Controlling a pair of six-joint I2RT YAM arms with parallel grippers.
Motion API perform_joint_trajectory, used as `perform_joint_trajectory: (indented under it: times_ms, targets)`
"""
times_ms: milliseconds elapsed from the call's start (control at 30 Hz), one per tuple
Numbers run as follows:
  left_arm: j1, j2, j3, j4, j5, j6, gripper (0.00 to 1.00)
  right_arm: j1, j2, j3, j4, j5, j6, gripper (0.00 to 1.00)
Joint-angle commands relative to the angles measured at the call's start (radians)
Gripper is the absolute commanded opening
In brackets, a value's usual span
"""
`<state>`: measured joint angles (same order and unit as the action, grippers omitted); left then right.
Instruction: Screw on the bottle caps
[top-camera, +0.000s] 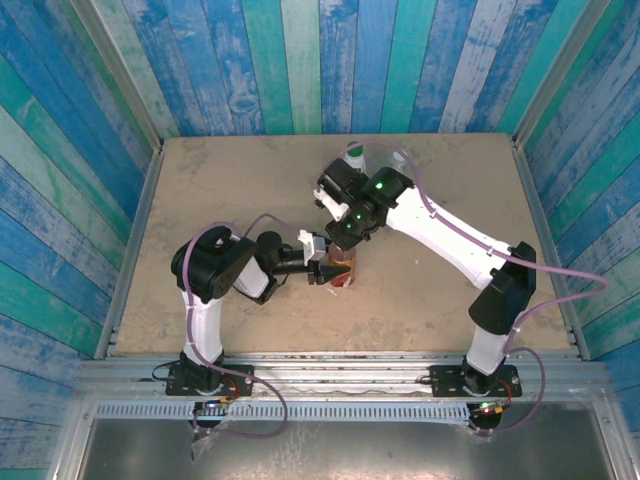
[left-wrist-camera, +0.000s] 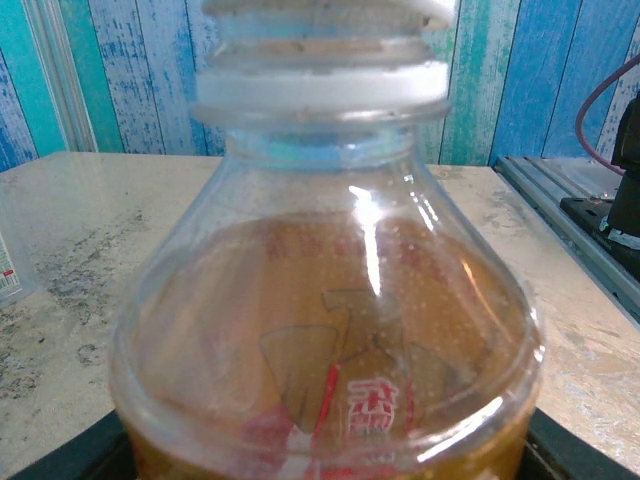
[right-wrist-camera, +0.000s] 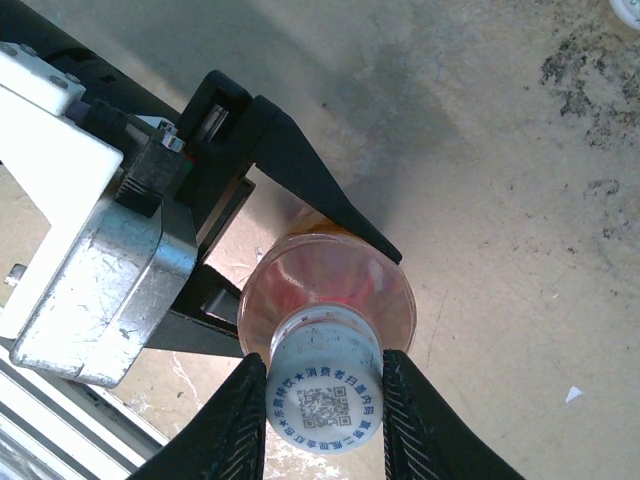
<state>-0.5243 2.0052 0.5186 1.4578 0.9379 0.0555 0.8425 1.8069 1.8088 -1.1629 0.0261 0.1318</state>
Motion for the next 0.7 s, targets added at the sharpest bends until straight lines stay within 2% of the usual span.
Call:
perform_joint_trajectory:
  times_ms: [0, 200, 367, 433, 667]
  targets:
    - [-0.008, 0.032, -0.013, -0.121, 0.01, 0.056, 0.59, -0.007, 0.078, 0.004, -0.042, 0.017, 0.004, 0.24]
    - [-0.008, 0.025, -0.018, -0.119, 0.007, 0.058, 0.59, -0.005, 0.113, 0.003, -0.045, 0.002, 0.006, 0.25]
    - [-0.008, 0.022, -0.022, -0.123, 0.006, 0.058, 0.59, 0.001, 0.067, 0.003, -0.011, 0.015, 0.021, 0.31]
    - [-0.008, 0.016, -0.02, -0.133, 0.007, 0.06, 0.59, 0.001, 0.052, 0.007, -0.008, 0.029, 0.027, 0.38]
    - [-0.008, 0.0, -0.02, -0.163, 0.01, 0.074, 0.59, 0.001, 0.034, 0.018, 0.016, 0.044, 0.039, 0.44]
